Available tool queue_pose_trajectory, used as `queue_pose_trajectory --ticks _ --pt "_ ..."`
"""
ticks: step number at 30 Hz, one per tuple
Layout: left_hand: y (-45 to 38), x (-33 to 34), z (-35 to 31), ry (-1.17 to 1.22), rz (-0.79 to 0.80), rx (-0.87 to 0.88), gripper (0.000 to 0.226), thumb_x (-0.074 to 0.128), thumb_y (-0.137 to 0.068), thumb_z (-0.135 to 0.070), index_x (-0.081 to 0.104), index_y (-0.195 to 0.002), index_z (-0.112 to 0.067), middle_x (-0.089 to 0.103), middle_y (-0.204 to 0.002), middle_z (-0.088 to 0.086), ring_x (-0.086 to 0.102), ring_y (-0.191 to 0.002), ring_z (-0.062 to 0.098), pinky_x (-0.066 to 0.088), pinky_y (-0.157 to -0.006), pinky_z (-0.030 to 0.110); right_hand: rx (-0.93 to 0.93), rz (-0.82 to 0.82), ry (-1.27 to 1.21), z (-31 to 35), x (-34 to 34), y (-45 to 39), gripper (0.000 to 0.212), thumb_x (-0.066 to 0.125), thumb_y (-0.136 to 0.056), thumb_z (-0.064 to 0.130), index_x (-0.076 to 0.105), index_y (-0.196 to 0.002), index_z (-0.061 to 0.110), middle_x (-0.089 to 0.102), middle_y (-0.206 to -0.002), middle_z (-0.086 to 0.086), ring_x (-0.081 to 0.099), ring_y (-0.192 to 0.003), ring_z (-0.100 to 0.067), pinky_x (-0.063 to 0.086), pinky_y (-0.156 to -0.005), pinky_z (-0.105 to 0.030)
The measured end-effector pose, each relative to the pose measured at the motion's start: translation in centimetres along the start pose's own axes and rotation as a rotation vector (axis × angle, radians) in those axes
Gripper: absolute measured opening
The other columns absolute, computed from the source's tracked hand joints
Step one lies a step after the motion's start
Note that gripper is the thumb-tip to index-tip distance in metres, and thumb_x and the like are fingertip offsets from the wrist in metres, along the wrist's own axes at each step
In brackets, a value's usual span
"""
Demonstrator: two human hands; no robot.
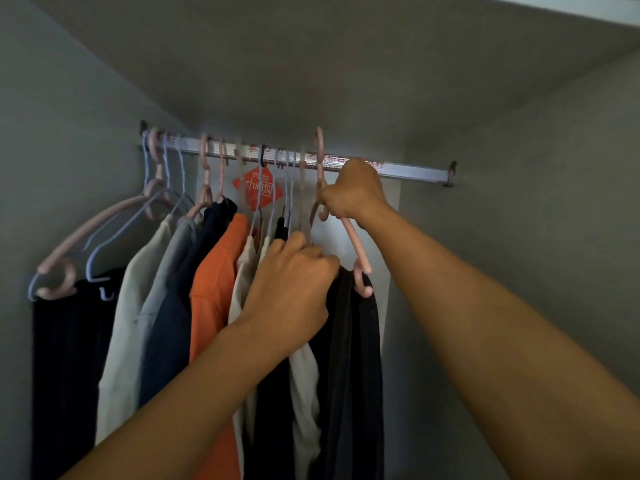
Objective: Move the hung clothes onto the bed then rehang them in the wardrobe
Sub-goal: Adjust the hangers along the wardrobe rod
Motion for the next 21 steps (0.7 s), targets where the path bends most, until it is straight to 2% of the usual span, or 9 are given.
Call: queue_pose_trajectory --ticks 2,8,13,16,18,21 --pt "0.0 0.5 0.3 0.01 0.011 -0.004 0.025 0.082 -0.052 -0.004 0.068 -0.068 -0.017 0.058 -0.06 -0.002 0.056 -0.072 0.024 0.031 -0.062 0.03 -0.002 0.013 0.004 -0.3 0.7 -0.2 0.022 0.078 -0.072 0.015 0.058 -0.064 0.011 0.062 -0.067 -0.004 0.054 -0.054 -0.014 0.032 -0.043 -0.024" --pt "0.2 0.9 -0.1 0.017 -0.001 -0.027 0.025 0.081 -0.053 -0.003 0.067 -0.068 -0.017 0.058 -0.061 -0.001 0.054 -0.073 0.024 0.032 -0.062 0.031 0.043 0.034 -0.026 -2.4 3.2 0.2 0.028 0.078 -0.076 0.012 0.052 -0.065 0.012 0.061 -0.074 -0.006 0.059 -0.062 -0.019 0.032 -0.044 -0.023" --pt "0.3 0.7 -0.5 0.067 -0.052 -0.023 0.021 0.079 -0.054 -0.006 0.068 -0.069 -0.016 0.058 -0.06 -0.001 0.055 -0.072 0.025 0.035 -0.061 0.032 0.036 0.033 -0.083 -2.9 3.4 0.5 0.022 0.076 -0.079 0.015 0.057 -0.068 0.01 0.066 -0.076 -0.008 0.063 -0.063 -0.02 0.038 -0.045 -0.023" --pt "0.5 0.1 -0.8 0.175 -0.083 -0.089 0.006 0.061 -0.068 -0.016 0.067 -0.071 -0.017 0.059 -0.063 -0.002 0.054 -0.073 0.023 0.042 -0.064 0.035 0.043 0.049 -0.142 -3.1 3.3 0.8 0.014 0.069 -0.081 0.017 0.068 -0.077 0.004 0.071 -0.079 -0.01 0.069 -0.068 -0.022 0.057 -0.058 -0.033" --pt "0.6 -0.3 -0.9 0.216 -0.107 -0.132 0.018 0.048 -0.073 -0.02 0.066 -0.07 -0.019 0.059 -0.064 -0.003 0.054 -0.072 0.021 0.044 -0.065 0.037 0.064 0.053 -0.204 -3.7 2.9 1.3 0.019 0.064 -0.08 0.019 0.072 -0.082 0.002 0.072 -0.075 -0.01 0.07 -0.066 -0.022 0.061 -0.068 -0.038" --pt "1.1 -1.1 -0.9 0.25 -0.149 -0.176 0.027 0.037 -0.074 -0.028 0.062 -0.067 -0.022 0.058 -0.062 -0.006 0.049 -0.068 0.016 0.039 -0.064 0.032 0.098 0.051 -0.262 -4.7 2.0 2.8 0.024 0.059 -0.084 0.022 0.073 -0.085 0.002 0.071 -0.068 -0.007 0.069 -0.056 -0.018 0.06 -0.063 -0.033"
Point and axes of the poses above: each hand's wrist, its own y-axis away from the middle knuckle, its own x-axis out of the palm, z = x × y, the point moved 7 cm from there along -y, towards the middle knuckle
